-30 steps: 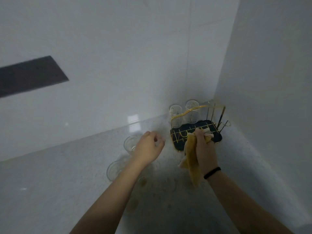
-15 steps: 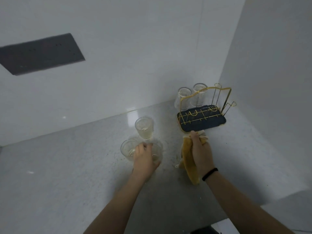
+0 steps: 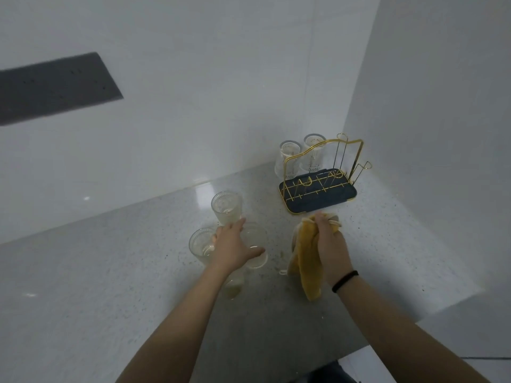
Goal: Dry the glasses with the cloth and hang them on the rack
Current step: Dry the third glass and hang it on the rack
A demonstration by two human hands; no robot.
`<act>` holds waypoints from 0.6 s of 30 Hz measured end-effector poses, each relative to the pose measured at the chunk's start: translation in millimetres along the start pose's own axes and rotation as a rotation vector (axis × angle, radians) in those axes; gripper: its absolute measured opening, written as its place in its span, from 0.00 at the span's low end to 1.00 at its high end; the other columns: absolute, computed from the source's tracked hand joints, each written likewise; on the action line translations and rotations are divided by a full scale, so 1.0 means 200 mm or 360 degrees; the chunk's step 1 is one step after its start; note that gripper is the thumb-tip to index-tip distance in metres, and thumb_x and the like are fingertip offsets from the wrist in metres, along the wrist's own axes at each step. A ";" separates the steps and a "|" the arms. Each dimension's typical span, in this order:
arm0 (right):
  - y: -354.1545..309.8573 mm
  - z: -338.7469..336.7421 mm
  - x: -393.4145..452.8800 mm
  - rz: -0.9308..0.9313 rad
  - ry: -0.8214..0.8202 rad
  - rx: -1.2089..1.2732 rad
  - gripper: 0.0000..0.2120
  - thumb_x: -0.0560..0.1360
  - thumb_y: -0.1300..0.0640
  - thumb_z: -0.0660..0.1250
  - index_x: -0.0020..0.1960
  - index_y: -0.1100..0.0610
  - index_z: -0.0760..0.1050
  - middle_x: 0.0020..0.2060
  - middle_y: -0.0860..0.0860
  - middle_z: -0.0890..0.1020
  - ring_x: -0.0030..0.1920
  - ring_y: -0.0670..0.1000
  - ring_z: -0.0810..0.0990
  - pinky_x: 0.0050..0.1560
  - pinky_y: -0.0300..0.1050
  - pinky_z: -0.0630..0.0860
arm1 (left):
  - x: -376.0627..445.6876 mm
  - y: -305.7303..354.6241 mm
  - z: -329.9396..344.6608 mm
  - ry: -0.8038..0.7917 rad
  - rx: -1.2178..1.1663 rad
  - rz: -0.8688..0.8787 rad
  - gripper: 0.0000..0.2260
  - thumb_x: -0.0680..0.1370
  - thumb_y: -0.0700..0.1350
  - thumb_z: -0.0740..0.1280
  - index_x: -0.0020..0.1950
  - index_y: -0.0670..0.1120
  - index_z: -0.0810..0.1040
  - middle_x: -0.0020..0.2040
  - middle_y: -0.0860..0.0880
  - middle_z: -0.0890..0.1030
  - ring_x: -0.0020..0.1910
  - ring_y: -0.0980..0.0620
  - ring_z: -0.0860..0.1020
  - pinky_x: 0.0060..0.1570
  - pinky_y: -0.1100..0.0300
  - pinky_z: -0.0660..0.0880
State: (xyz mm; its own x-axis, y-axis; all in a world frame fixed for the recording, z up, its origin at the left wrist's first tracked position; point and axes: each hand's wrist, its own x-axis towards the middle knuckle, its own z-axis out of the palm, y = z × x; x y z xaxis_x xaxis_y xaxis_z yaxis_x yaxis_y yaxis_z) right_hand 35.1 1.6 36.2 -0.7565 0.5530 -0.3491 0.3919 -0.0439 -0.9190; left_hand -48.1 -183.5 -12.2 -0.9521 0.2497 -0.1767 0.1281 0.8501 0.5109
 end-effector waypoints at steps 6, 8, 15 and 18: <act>-0.12 -0.08 -0.01 0.0180 -0.0281 0.0337 0.36 0.71 0.35 0.48 0.69 0.58 0.62 0.66 0.61 0.69 0.65 0.62 0.69 0.66 0.63 0.65 | -0.01 0.26 -0.24 -0.0106 -0.1034 0.0214 0.42 0.63 0.52 0.81 0.72 0.58 0.64 0.58 0.52 0.77 0.53 0.56 0.79 0.46 0.64 0.78; -0.17 -0.09 -0.01 0.0077 -0.0404 0.0396 0.39 0.68 0.36 0.48 0.70 0.61 0.60 0.66 0.64 0.69 0.64 0.63 0.70 0.65 0.64 0.65 | 0.00 0.39 -0.27 -0.0178 -0.1411 0.0231 0.42 0.65 0.49 0.81 0.73 0.58 0.62 0.56 0.52 0.80 0.52 0.55 0.82 0.44 0.64 0.79; -0.34 -0.09 0.04 -0.0275 -0.0365 0.0445 0.25 0.70 0.35 0.48 0.58 0.47 0.68 0.53 0.49 0.78 0.51 0.49 0.78 0.49 0.42 0.79 | -0.10 0.85 -0.23 -0.0049 -0.1812 0.0289 0.18 0.73 0.64 0.64 0.48 0.51 0.82 0.48 0.34 0.81 0.46 0.36 0.82 0.50 0.41 0.78; -0.35 -0.14 0.08 -0.0454 -0.0384 0.0395 0.22 0.65 0.32 0.50 0.51 0.43 0.69 0.47 0.49 0.80 0.46 0.45 0.81 0.46 0.40 0.80 | -0.07 0.90 -0.23 -0.0125 -0.1708 0.0201 0.30 0.63 0.65 0.73 0.60 0.55 0.70 0.59 0.45 0.79 0.53 0.48 0.82 0.51 0.53 0.81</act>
State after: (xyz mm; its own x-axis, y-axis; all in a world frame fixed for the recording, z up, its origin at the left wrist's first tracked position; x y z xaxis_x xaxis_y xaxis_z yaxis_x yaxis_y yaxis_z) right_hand 10.4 36.4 101.1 -0.9281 0.3634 -0.0808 0.0344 -0.1324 -0.9906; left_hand -24.9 -55.1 120.3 -0.9237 0.3685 -0.1048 -0.1221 -0.0239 0.9922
